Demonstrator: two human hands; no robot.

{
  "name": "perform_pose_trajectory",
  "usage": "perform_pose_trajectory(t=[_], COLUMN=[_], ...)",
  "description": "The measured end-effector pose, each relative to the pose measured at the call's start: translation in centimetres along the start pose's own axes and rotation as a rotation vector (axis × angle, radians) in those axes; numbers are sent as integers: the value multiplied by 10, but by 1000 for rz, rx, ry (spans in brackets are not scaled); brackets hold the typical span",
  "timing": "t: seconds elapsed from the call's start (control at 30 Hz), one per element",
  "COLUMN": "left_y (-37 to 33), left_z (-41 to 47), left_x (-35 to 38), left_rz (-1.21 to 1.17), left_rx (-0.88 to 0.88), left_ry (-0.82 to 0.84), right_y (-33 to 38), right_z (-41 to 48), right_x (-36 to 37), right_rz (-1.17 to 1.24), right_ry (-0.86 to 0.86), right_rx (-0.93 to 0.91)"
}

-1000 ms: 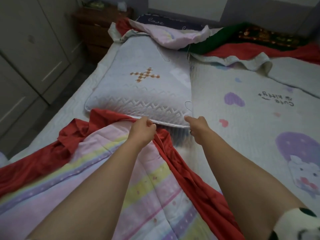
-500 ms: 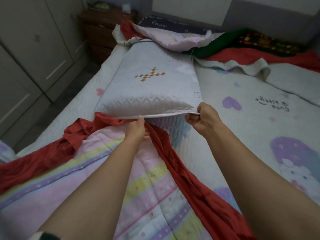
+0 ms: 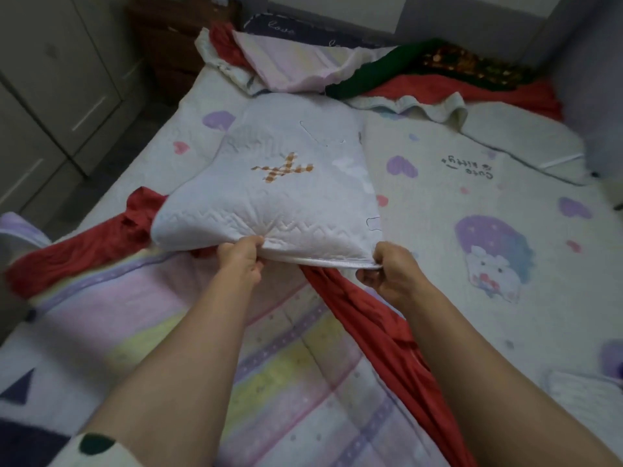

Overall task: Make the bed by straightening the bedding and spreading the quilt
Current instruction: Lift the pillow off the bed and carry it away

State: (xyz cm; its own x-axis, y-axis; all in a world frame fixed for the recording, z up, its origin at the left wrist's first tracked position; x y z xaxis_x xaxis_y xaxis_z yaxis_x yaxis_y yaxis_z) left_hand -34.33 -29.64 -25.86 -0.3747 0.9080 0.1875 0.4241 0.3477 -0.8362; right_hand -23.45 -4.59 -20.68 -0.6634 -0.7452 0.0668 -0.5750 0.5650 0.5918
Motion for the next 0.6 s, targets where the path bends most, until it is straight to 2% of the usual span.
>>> perform_pose_trajectory(t=[0.13,0.33,0.43,0.53,0.6], left_y=[20,47,72,87,69], left_z=[-57,-158,-188,-197,-187], left_x=[-43,-116,-149,-170,-179], left_rz=[-12,109,158,189,315], left_rx=[-27,-11,-71,-154,-35], left_ry=[43,73,81,59,24], right_y=[-52,-153,-191,-208,-207], right_z=[-48,-107,-121,-124,-116], right_x=[-33,-99,-124,-131,-127], right_rz=[-156,-440,-552,-613,-624], right_ry=[-79,-129,-116,-123,-128], right_rx=[24,230,320,328,296])
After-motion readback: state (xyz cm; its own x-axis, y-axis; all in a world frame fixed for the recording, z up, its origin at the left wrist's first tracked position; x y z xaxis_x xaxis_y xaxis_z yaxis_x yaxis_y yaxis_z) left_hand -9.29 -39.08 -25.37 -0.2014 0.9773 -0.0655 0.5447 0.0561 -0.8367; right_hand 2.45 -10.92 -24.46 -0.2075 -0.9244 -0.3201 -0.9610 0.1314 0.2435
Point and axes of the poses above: each hand's wrist, its own z-axis towards the middle knuckle, its own x-axis out of the palm, y = z × x, the point moved 10 cm from there along z, towards the middle knuckle, and after that the axes turned 15 degrees about x, right-handed, at the moved point
